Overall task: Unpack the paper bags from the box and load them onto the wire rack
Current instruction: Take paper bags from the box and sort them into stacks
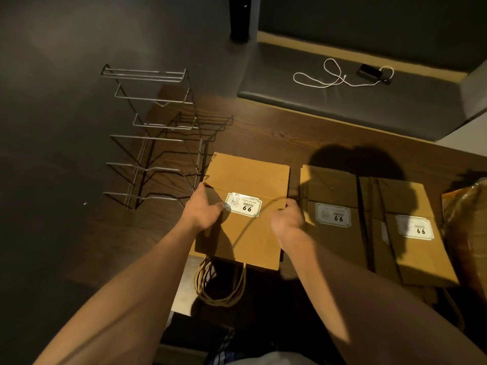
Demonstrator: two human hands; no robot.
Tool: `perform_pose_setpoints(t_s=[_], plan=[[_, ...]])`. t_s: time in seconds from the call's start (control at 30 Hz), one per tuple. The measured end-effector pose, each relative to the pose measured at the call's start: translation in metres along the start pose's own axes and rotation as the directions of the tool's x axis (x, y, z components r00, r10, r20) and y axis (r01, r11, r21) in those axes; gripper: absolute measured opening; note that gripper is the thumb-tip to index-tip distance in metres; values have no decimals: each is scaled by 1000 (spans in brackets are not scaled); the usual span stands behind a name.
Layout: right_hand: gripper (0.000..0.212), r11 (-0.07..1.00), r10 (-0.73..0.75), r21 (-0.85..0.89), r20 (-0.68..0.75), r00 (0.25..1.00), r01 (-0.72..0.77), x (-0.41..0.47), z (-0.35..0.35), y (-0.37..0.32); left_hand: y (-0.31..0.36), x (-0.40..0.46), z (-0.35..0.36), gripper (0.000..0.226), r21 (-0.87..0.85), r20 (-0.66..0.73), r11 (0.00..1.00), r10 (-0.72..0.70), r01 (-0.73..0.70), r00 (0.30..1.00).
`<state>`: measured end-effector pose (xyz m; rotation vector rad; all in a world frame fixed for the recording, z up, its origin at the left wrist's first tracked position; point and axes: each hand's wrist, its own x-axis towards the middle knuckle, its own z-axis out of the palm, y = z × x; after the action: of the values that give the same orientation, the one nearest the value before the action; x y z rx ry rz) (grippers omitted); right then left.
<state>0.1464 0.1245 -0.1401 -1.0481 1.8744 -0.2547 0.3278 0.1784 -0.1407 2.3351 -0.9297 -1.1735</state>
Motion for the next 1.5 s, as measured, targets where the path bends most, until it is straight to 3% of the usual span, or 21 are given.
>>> perform_pose_setpoints(t_s=[0.2,0.5,0.8,0.97,1.17,1.3,1.4,1.5], plan=[[40,983,50,-173,-36,998,-56,-2,12,-6,-12,10,-3,52,109,-13,994,-3,4,1000],[29,967,47,-250,-27,999,-52,-5,20,-5,-20,16,-6,72,225,-29,973,49,-41,998],[43,985,-32,-169,7,999,32,-10,9,7,-22,10,12,64,255,-131,967,58,-23,990],[35,983,-29,-182,-13,999,27,-10,10,14,-26,7,18,67,266,-137,964,32,6,990],[44,995,-23,-96,18,1000,25,-11,5,12,-25,7,19,64,175,-123,985,28,-6,992],[40,993,-84,-75,17,996,85,-13,-10,4,2,-3,20,55,243,-194,970,23,26,981],[33,986,-156,52,-65,986,159,-4,-40,1,42,-9,34,45,247,-178,961,169,-122,969],[24,972,-213,58,-171,962,226,12,-85,7,87,-24,62,31,121,-67,956,278,-268,958]])
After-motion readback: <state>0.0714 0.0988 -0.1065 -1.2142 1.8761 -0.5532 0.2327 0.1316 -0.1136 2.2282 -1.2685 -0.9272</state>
